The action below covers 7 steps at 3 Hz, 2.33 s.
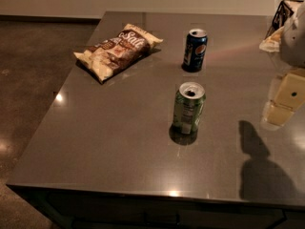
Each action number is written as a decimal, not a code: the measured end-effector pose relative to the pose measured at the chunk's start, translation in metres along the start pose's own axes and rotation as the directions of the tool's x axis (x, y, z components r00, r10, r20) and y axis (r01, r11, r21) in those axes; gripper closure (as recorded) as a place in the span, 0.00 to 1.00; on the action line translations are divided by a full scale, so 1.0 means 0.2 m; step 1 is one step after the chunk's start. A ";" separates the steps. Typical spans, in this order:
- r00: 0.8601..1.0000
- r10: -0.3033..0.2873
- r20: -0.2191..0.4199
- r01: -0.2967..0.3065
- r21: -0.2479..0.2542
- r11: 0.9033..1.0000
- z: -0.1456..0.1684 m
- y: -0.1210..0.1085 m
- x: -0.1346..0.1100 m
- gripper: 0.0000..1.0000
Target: Move brown chip bag near pepsi can
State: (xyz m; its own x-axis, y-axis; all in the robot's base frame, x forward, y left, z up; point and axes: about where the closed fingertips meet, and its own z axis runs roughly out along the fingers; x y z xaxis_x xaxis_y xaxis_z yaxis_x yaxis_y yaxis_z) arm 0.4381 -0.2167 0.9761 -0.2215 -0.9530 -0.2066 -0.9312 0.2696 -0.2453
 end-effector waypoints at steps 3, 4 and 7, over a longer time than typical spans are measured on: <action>0.993 -0.048 0.112 0.044 0.038 0.998 0.05 -0.23 -0.27 0.00; 0.985 -0.082 0.152 0.075 0.048 0.996 0.11 -0.42 -0.42 0.00; 0.973 -0.172 0.154 0.154 0.122 0.980 0.39 -0.87 -0.91 0.00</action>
Offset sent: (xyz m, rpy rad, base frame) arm 0.0499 0.0404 0.0075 0.0889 -0.0605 0.0581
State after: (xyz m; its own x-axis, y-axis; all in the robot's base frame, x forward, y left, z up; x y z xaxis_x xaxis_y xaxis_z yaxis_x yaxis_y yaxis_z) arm 0.6628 -0.0786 0.9833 -0.0106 -0.9524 -0.3047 -0.9118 0.1344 -0.3881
